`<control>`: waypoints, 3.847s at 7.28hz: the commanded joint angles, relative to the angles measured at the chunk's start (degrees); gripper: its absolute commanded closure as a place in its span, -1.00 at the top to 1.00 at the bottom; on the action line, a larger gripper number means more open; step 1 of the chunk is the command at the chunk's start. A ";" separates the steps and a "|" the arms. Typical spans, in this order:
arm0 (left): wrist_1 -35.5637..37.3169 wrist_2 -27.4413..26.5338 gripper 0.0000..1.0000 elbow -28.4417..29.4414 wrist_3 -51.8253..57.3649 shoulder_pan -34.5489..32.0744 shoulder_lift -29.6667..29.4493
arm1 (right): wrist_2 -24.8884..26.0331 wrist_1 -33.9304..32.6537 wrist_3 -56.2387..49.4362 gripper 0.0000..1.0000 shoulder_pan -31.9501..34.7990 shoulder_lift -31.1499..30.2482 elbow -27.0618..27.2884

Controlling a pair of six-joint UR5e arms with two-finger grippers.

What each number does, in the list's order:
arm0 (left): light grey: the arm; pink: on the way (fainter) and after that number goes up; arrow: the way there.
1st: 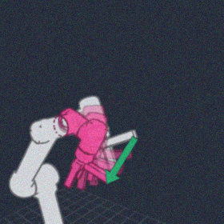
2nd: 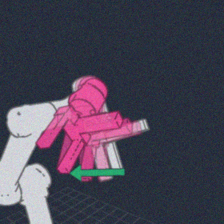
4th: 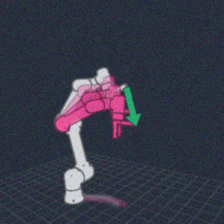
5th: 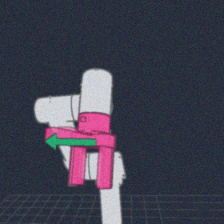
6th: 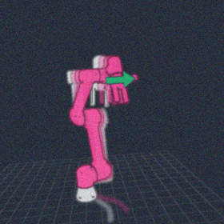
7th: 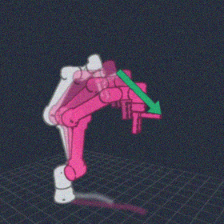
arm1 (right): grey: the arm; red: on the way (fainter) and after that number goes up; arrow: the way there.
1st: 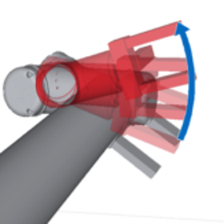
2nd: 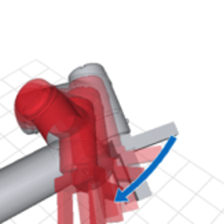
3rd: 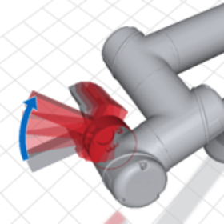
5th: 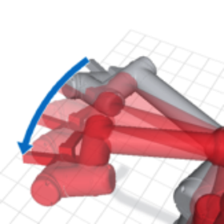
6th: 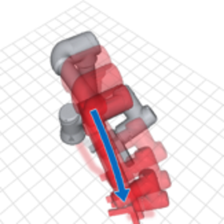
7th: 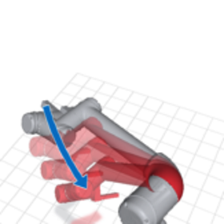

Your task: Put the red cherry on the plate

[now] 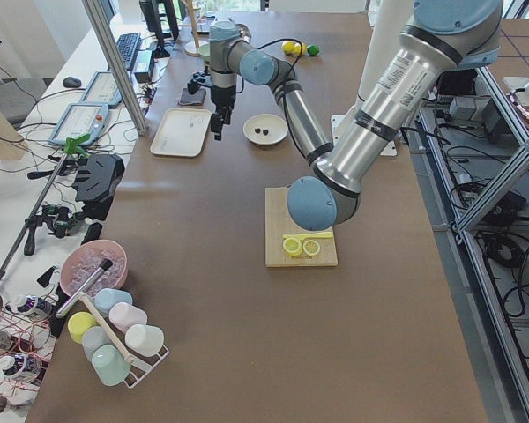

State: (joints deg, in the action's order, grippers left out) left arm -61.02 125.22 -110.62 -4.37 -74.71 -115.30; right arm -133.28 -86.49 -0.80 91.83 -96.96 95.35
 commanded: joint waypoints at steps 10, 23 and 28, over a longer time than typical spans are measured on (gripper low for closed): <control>-32.15 7.32 0.96 22.91 23.71 -17.31 25.65 | 0.39 1.40 -0.61 1.00 -0.07 0.54 -1.04; -32.15 6.88 0.96 22.02 23.88 -17.31 25.56 | 0.13 2.38 -0.70 1.00 -0.07 -0.25 -1.22; -32.15 6.88 0.96 21.59 23.80 -17.31 25.56 | 0.13 2.38 -0.70 1.00 -0.33 -0.25 -1.13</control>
State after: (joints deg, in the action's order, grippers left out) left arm -93.16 132.10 -88.82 19.49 -92.02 -89.74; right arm -133.18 -84.11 -1.49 91.53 -97.18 94.21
